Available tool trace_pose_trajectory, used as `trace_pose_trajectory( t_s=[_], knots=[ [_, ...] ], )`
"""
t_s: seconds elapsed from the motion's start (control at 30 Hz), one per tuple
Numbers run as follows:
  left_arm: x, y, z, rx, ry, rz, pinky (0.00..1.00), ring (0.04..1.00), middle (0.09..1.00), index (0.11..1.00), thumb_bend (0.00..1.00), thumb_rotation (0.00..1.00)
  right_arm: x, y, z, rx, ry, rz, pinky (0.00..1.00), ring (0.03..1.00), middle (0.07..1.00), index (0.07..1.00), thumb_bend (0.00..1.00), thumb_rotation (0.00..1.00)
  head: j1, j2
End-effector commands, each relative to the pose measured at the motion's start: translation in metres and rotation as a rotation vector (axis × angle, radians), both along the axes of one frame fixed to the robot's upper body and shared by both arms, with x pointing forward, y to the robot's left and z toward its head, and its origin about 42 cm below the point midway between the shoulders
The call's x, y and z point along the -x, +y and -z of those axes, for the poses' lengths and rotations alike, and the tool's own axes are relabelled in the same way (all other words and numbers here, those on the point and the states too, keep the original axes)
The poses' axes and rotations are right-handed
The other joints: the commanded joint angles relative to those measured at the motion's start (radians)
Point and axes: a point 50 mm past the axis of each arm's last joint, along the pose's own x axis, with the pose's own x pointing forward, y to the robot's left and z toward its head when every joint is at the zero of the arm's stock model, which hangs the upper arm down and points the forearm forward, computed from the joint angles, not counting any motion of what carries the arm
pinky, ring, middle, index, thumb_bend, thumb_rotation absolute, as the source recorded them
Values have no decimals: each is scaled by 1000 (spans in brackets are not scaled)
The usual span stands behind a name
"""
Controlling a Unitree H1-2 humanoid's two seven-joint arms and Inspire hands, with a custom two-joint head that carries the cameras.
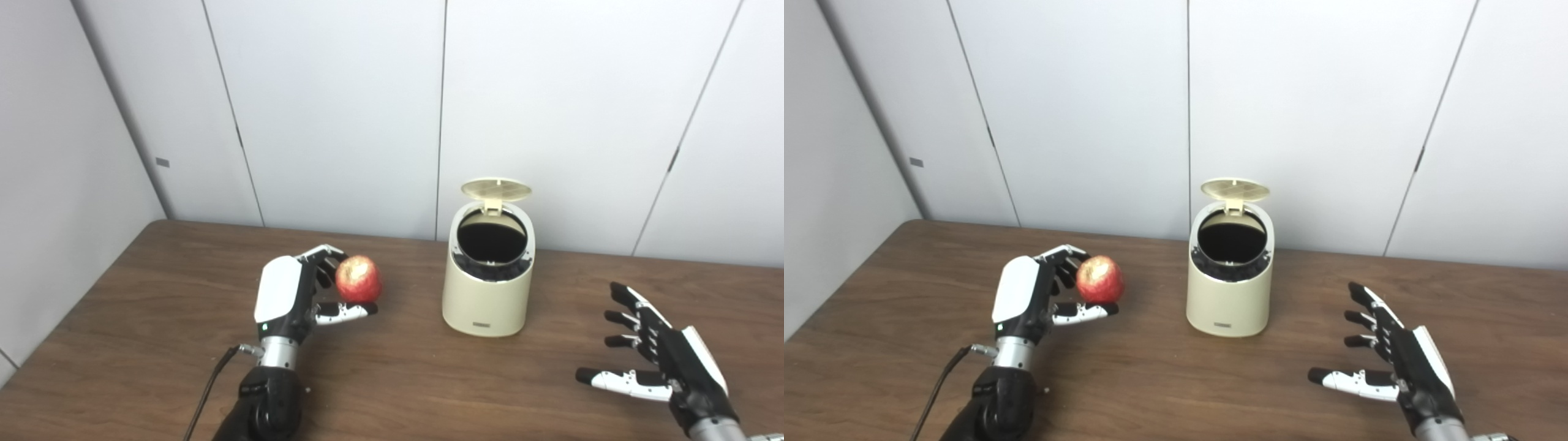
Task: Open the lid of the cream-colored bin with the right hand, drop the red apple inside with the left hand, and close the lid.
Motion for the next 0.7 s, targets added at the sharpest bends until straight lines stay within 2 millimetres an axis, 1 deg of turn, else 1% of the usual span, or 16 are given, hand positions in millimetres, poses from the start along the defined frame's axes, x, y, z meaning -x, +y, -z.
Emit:
trace_pose_trajectory(
  t_s=[0.0,0.1,0.23,0.37,0.53,0.67],
  knots=[
    [-11,-12,-44,1,-162,43,276,405,449,501,526,0,-6,2,-16,19,-99,-9,645,821,921,899,740,77,-15,-3],
    [-10,-22,-63,13,-221,82,266,386,451,498,526,0,-8,5,-14,23,-106,-11,635,812,914,893,757,108,-37,-9],
    [-10,-32,-84,22,-281,130,270,368,444,504,525,0,-9,10,-11,24,-113,-10,627,817,907,887,771,150,-61,-16],
    [-11,-38,-95,19,-302,154,274,365,451,499,526,0,-9,13,-11,38,-119,-5,623,812,903,885,776,175,-78,-20],
    [-13,-51,-107,6,-324,195,285,372,463,493,526,0,-9,16,-9,46,-125,-2,626,795,901,885,774,164,-91,-23],
    [-17,-59,-111,-1,-327,211,285,378,473,488,527,0,-9,18,-11,39,-126,1,622,789,901,882,775,152,-101,-23]
  ],
)
